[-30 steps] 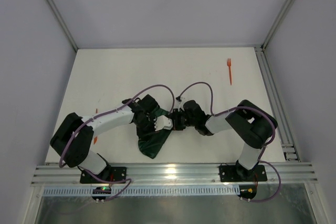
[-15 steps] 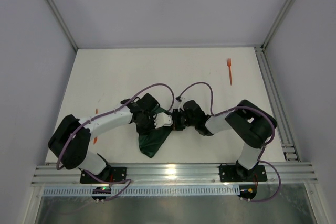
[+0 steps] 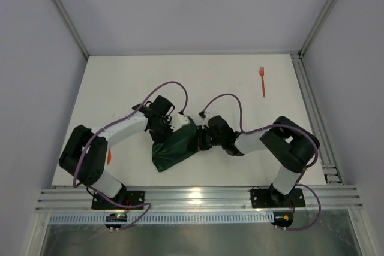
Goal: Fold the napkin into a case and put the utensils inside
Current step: Fold the 2/3-rectangle-folded napkin at the center of the board.
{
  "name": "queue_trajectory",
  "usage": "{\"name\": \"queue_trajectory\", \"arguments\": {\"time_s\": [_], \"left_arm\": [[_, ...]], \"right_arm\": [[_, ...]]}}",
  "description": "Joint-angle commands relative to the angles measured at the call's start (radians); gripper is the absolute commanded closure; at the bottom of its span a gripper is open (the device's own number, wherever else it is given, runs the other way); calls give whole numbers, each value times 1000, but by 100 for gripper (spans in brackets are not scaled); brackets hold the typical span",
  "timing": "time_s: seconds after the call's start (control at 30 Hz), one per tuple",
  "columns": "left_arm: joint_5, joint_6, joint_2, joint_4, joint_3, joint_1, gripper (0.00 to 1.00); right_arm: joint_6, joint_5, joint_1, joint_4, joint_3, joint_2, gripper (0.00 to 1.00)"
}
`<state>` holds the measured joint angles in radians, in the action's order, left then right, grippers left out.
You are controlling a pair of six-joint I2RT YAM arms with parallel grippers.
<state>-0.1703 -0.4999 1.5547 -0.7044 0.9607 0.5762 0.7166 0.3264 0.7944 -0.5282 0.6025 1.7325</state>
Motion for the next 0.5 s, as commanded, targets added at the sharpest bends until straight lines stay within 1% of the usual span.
{"name": "queue_trajectory", "arguments": {"time_s": [0.0, 0.17, 0.2, 0.3, 0.47], "left_arm": [[-6, 23, -2, 45, 39, -13, 100], [-6, 34, -1, 48, 47, -36, 100], [-6, 37, -2, 48, 47, -36, 100], [-5, 41, 1, 48, 50, -41, 100], [-3, 50, 13, 52, 62, -52, 100]], "right_arm": [[-37, -24, 31, -4, 31, -45, 94], [-29, -15, 75, -10, 69, -36, 94], [-20, -10, 75, -36, 68, -28, 94], [-6, -9, 75, -46, 72, -14, 94], [29, 7, 74, -67, 114, 76, 94]]}}
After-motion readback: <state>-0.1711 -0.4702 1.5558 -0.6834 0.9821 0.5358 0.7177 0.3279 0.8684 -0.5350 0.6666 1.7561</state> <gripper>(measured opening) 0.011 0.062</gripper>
